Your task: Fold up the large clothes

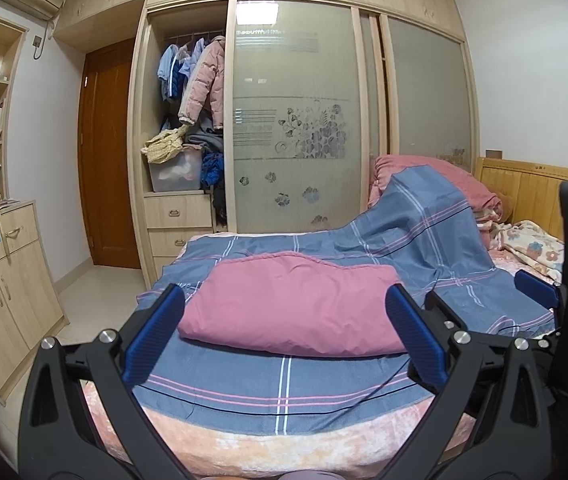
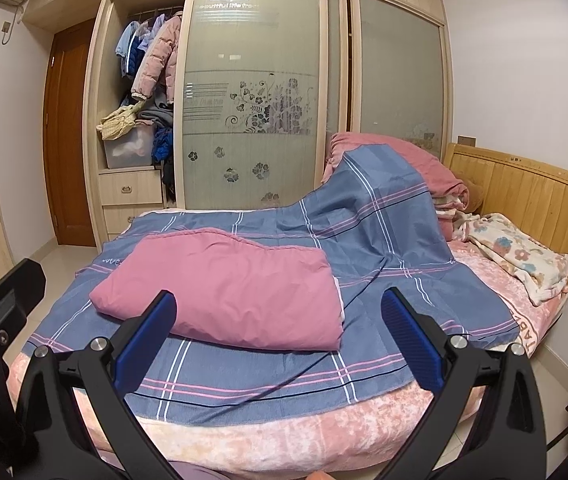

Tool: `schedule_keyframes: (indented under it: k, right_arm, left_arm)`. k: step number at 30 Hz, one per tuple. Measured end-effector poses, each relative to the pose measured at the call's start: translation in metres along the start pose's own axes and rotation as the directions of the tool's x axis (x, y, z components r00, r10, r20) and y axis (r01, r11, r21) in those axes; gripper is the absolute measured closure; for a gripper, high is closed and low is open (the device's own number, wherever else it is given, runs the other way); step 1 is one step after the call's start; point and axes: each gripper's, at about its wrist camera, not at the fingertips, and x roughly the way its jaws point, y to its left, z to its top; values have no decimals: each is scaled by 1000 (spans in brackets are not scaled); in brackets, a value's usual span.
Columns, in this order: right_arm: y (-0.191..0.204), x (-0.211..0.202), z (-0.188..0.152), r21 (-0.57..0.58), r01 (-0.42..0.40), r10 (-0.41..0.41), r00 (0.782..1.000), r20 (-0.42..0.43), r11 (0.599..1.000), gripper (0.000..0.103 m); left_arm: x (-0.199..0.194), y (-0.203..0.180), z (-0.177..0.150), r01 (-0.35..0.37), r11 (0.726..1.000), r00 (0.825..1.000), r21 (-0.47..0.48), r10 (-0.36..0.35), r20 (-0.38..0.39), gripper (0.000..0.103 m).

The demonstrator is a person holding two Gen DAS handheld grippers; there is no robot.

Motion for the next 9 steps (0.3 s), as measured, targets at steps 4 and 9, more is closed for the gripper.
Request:
schedule_keyframes:
  k: [4, 9]
  right_arm:
    - [-1, 14, -5, -1, 2, -2, 1000, -26, 1000, 1]
    - [-3, 35, -13, 7, -4, 4, 998, -70, 1000, 1]
  left_arm:
    - [13, 3, -5, 15, 1000, 999, -3, -16, -29, 2]
    - [34, 6, -13, 41, 999, 997, -27, -43, -67, 2]
